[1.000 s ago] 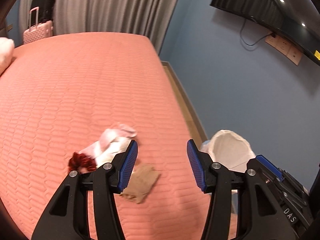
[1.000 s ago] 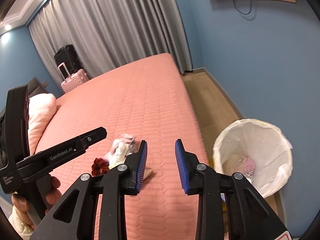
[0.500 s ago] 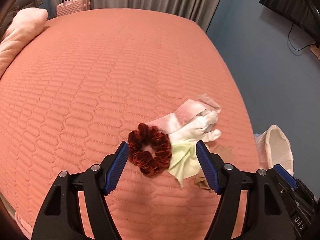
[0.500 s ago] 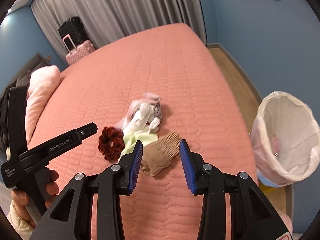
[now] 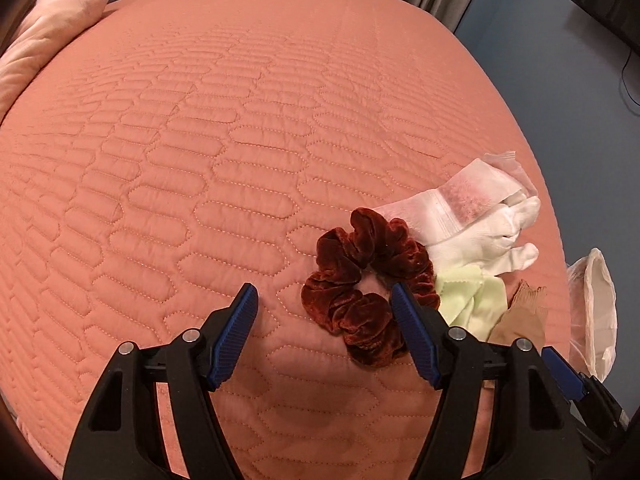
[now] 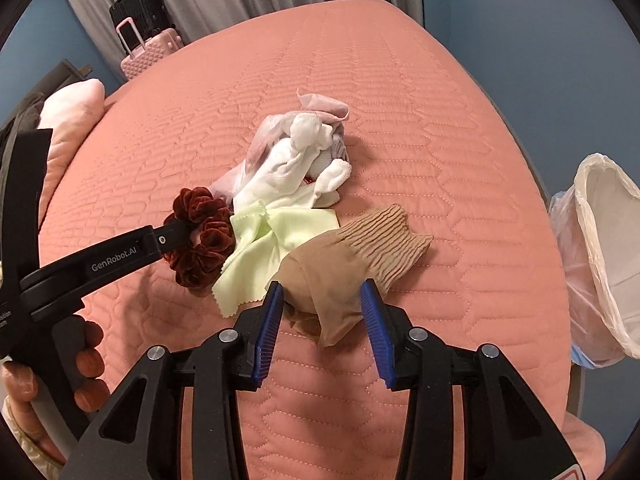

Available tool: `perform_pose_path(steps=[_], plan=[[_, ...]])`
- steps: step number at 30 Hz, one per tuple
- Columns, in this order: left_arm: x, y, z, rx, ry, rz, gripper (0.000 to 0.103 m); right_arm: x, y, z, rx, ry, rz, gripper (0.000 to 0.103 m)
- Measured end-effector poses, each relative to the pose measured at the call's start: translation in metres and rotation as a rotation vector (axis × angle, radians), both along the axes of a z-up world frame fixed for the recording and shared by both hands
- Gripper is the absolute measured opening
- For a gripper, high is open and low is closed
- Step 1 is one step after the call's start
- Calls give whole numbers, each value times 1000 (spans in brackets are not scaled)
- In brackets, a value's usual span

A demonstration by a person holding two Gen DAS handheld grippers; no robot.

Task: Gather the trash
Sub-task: 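Grasp the dark red velvet scrunchie with the left tool while the right tool grasps the tan stocking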

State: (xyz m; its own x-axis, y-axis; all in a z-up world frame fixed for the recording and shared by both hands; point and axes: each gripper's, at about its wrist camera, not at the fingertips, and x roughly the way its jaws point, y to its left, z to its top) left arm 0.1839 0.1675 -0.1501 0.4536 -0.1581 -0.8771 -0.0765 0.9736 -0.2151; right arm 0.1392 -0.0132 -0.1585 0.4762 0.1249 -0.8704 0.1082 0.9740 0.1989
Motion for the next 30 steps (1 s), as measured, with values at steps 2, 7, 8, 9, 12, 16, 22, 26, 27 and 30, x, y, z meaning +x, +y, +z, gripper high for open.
perform_pose_path(steps=[2,7,8,9,12,16,22,26,27,30], plan=[[4,0,-3,1,5,-9,66,3,1,-4,-14,8,-6,40],[5,5,-7,-6,-4,-18,63,7,4,-12,-32,33,-3,40],[4,6,-7,-7,-6,-21,59,8,4,-14,-31,37,-3,38],[5,4,-6,-10,-8,-27,58,8,4,-14,-31,40,-4,37],[7,4,-5,-25,-8,-40,50,10,5,-15,-27,41,-5,33],[15,-4,-5,-74,9,-61,28,8,2,-15,-24,43,-1,19],[10,-6,1,-116,9,-56,17,-2,-4,-5,0,17,-5,6],[-2,-4,18,-123,-24,-57,16,-8,-9,12,26,-18,-2,5],[-4,-3,24,-122,-35,-58,16,-10,-10,17,33,-31,-3,5],[-7,-2,40,-122,-68,-61,16,-14,-16,34,50,-72,-3,5]])
